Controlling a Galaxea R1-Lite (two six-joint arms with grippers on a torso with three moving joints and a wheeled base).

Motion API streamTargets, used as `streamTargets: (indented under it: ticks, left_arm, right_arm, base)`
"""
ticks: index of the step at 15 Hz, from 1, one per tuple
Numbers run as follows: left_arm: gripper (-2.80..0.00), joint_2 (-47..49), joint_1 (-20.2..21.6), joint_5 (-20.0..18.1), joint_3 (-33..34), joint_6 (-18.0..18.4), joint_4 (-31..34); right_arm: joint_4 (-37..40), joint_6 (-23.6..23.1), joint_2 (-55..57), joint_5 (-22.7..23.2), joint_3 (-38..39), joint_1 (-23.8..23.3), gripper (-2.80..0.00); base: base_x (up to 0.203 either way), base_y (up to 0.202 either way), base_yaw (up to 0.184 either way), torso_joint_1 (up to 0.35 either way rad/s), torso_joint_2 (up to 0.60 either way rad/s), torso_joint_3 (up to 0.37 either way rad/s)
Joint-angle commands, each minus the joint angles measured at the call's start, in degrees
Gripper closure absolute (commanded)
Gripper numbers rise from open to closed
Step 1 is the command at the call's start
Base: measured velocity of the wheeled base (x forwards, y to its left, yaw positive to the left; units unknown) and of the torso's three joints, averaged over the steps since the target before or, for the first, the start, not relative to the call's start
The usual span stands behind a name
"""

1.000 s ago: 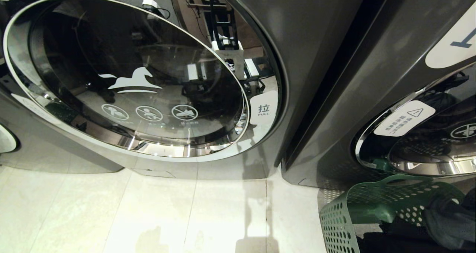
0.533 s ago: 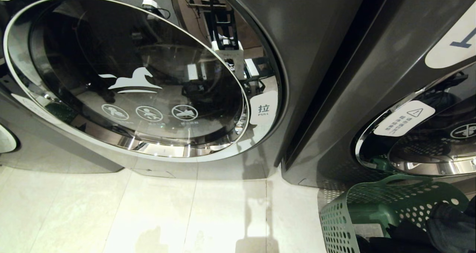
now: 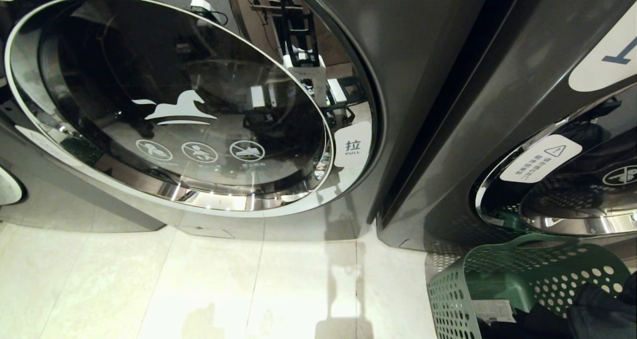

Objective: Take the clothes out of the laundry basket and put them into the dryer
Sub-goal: Take the clothes out of the basket

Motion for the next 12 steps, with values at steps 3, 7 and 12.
streamTargets:
  ticks: [3,7,12]
  left_arm:
    - [0.0,-0.11,0.0,0.01,0.01,-0.01,-0.02]
    - [0.0,-0.11,0.0,0.01,0.01,-0.01,-0.02]
    - [0.0,-0.11,0.0,0.01,0.01,-0.01,-0.02]
  right_arm:
    - [10.45,-0.6,-11.28,9.75,-2.34,0.02,0.0]
    - [12.66,1.2,-16.39,15.07,-1.34,0.05,0.0]
    - [12.66,3.33,-16.39,14.3,-1.4,0.11,0.0]
  base:
    - [0.0,0.0,0.0,0.0,0.0,0.0]
    - [0.0,0.0,0.0,0.0,0.0,0.0]
    - [0.0,0.0,0.0,0.0,0.0,0.0]
